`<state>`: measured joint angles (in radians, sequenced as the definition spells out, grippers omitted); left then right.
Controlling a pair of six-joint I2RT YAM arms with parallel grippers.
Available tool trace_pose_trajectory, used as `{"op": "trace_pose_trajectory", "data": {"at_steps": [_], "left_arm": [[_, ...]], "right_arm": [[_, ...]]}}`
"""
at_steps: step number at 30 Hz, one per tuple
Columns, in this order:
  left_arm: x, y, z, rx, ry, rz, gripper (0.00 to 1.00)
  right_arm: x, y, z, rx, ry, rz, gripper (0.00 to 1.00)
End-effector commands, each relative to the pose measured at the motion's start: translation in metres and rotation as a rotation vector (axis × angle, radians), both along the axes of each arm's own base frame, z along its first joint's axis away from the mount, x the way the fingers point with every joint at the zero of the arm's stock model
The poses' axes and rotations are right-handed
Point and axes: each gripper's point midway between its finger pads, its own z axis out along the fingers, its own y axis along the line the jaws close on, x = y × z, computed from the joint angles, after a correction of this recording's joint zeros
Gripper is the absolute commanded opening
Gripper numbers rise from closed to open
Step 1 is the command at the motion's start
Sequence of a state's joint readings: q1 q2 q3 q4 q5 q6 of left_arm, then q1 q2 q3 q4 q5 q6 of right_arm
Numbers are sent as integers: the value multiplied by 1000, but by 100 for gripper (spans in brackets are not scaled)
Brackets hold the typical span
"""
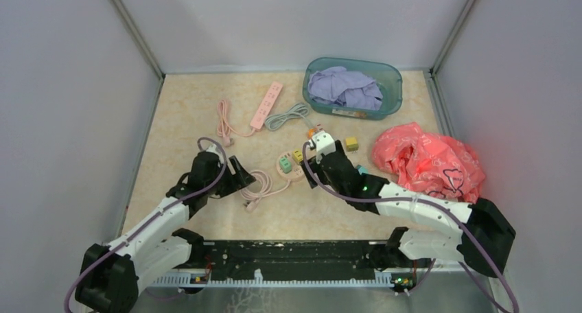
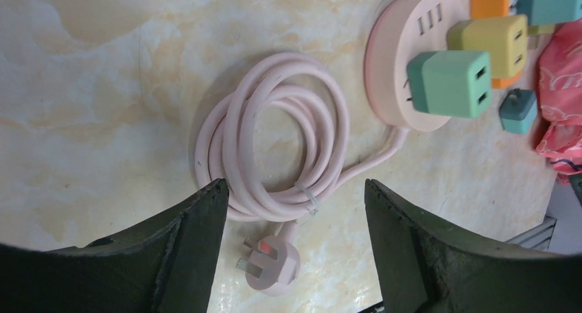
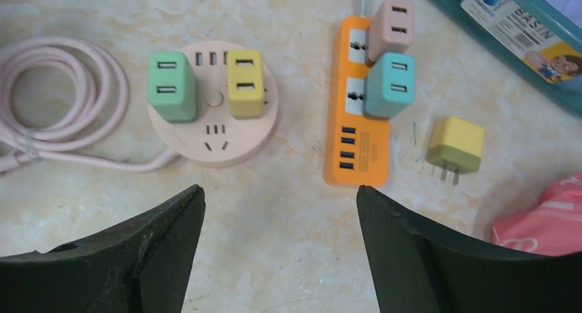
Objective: Insert the plug
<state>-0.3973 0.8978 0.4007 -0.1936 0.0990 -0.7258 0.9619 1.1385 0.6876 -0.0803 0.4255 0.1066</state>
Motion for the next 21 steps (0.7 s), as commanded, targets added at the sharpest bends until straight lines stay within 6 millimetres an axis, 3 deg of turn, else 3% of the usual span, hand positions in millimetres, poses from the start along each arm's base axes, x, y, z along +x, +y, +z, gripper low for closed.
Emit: {"op": "trace_pose_trajectory", "data": {"at_steps": [1, 6, 11, 17, 21], "left_arm": [[-13, -10, -19, -42, 86, -42, 75], [-12, -28, -24, -102, 125, -81, 64], [5, -50, -23, -124, 129, -100, 57], [34, -84, -12, -143, 98, -142, 59], [48, -96, -8, -99, 88, -163, 65]], "right_arm": [[13, -12, 31, 103, -164, -88, 81], [13, -35, 35, 132, -244, -156, 81], [8, -55, 44, 180, -295, -207, 81], [6, -78, 46, 193, -341, -278, 81], [6, -84, 44, 193, -349, -299, 81]]}}
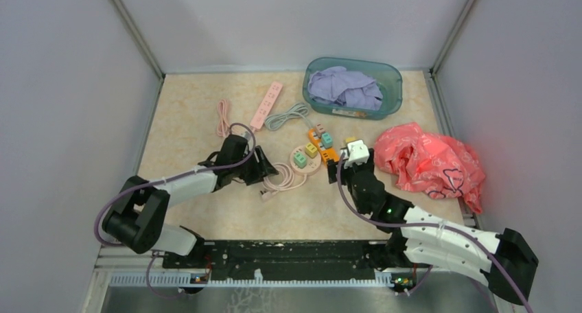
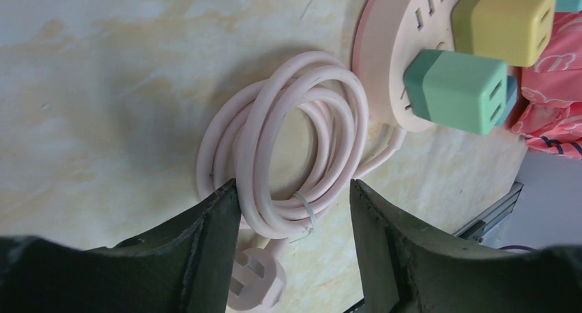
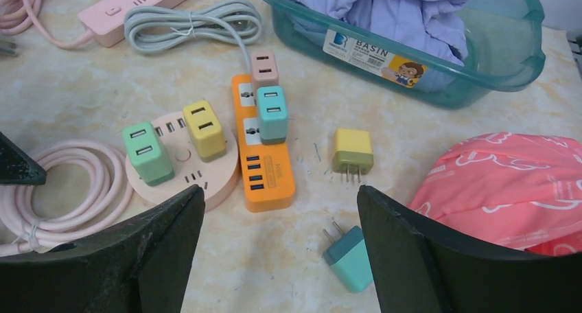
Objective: Insert the plug
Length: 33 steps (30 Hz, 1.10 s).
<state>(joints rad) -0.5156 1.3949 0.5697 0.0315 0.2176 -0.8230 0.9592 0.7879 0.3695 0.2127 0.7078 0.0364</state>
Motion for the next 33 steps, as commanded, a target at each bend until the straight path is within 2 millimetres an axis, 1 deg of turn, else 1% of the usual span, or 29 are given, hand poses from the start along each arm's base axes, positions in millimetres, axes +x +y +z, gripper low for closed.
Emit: {"op": "trace_pose_trajectory", "data": {"at_steps": [1, 3, 5, 8, 11, 13, 15, 17, 22, 25, 27, 30, 33], "left_arm": [[26, -20, 24, -15, -91, -22, 66], [30, -20, 25, 8, -102, -31, 69], [32, -16, 24, 51, -109, -34, 72], [37, -3, 25, 130, -128, -14, 77], [48, 16, 34, 237, -183, 21, 80], [58, 28, 44, 315, -227, 50, 82], [73, 43, 59, 408, -282, 93, 83], [85, 56, 65, 488, -314, 133, 86], [123, 70, 82, 653, -432, 148, 89], [147, 67, 83, 725, -469, 123, 90], [163, 63, 79, 770, -489, 71, 90], [180, 56, 68, 836, -488, -21, 90], [190, 59, 51, 923, -464, -83, 89]], "right_arm": [[4, -9, 16, 52, -61, -56, 81], [4, -12, 16, 57, -67, -65, 81], [3, -14, 17, 72, -75, -72, 81], [2, -15, 17, 102, -86, -72, 81], [1, -18, 17, 121, -96, -76, 81], [0, -20, 18, 122, -100, -80, 81], [-1, -22, 18, 128, -105, -86, 81], [-1, -23, 18, 144, -113, -90, 81], [-4, -29, 22, 175, -135, -99, 81], [-5, -33, 25, 192, -152, -110, 81], [-6, -37, 26, 198, -161, -121, 81], [-8, -40, 29, 211, -173, -122, 81], [-9, -42, 31, 221, -180, -122, 82]]}}
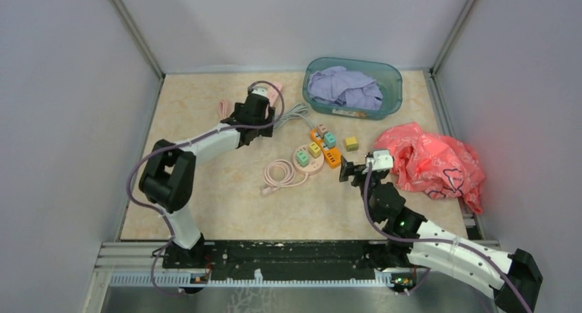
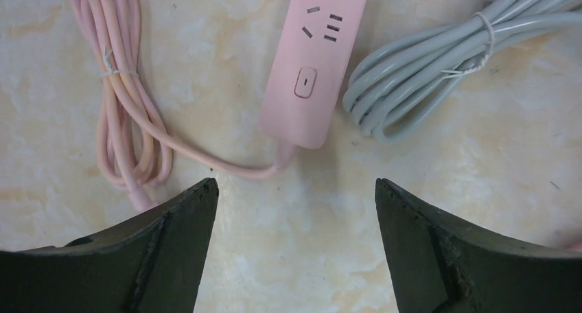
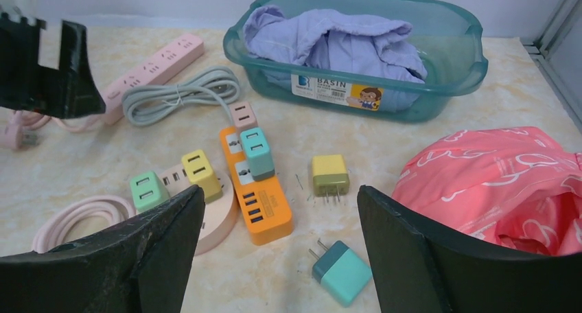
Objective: Insert the plug
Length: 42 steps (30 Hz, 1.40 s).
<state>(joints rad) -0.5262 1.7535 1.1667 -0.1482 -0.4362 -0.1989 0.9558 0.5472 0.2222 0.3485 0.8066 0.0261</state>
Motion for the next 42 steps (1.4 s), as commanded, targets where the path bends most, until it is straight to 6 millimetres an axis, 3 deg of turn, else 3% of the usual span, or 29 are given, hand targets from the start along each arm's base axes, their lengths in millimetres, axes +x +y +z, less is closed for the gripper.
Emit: {"op": "trace_pose_trajectory", "data": {"at_steps": [1, 9, 16, 19, 24, 28, 32, 37, 42], "left_arm": [[23, 7, -7, 177, 5, -71, 89], [46, 5, -40, 171, 85, -114, 84], [56, 9, -56, 121, 137, -122, 75], [57, 8, -61, 107, 151, -132, 66], [46, 11, -62, 65, 191, -116, 43], [27, 16, -53, 24, 211, -77, 32], [-2, 24, -47, -32, 246, -16, 29], [-49, 38, -51, -92, 328, 92, 26], [-100, 42, -59, -193, 414, 163, 17]], "right_arm": [[0, -6, 12, 51, -42, -19, 82], [1, -6, 10, 41, -39, -21, 82], [2, -5, 8, 33, -34, -22, 82], [2, -5, 7, 31, -32, -21, 82], [3, -4, 6, 26, -28, -21, 82], [3, -2, 5, 25, -26, -12, 82], [3, 1, 5, 27, -23, 0, 82], [4, 2, 4, 25, -20, 3, 82], [5, 3, 3, 16, -15, 2, 82]]}}
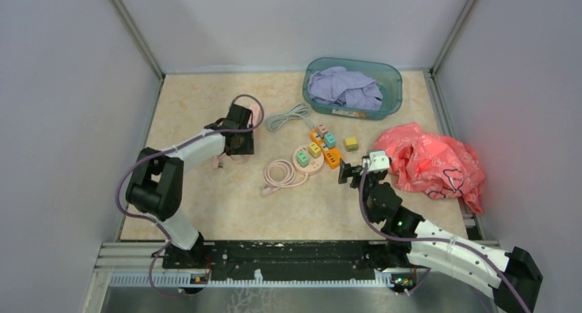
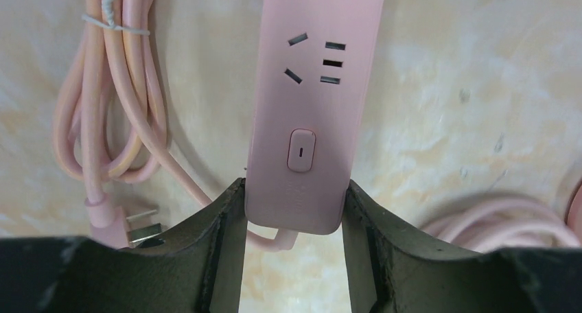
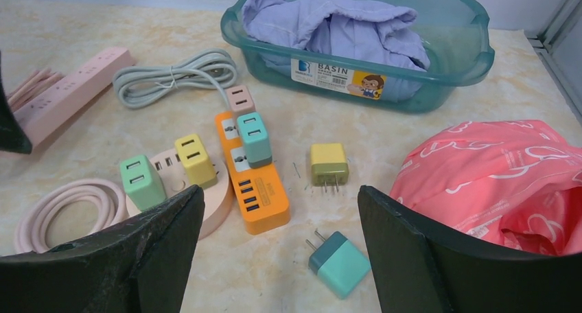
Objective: Insert the plug
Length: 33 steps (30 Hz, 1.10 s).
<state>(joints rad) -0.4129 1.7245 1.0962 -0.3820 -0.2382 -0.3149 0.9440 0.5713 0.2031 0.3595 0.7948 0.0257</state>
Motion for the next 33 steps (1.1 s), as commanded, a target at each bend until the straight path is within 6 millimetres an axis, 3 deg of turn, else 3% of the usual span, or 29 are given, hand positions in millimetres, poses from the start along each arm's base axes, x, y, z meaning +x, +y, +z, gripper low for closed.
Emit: {"op": "trace_pose_trajectory", "data": {"at_steps": [1, 10, 13, 23, 33], "left_arm": [[-57, 4, -12, -104, 123, 113, 16], [-141, 14, -24, -171, 192, 190, 17], [-157, 3, -23, -220, 205, 177, 18], [-198, -29, -36, -216, 245, 162, 27], [-209, -66, -30, -300, 233, 102, 41]], "right_arm": [[3, 3, 15, 38, -32, 4, 82], [3, 13, 17, 32, -23, 47, 82], [3, 18, 18, 21, -3, 70, 82], [5, 20, 14, -36, 117, 67, 84], [14, 10, -8, -59, 279, 10, 88]]}}
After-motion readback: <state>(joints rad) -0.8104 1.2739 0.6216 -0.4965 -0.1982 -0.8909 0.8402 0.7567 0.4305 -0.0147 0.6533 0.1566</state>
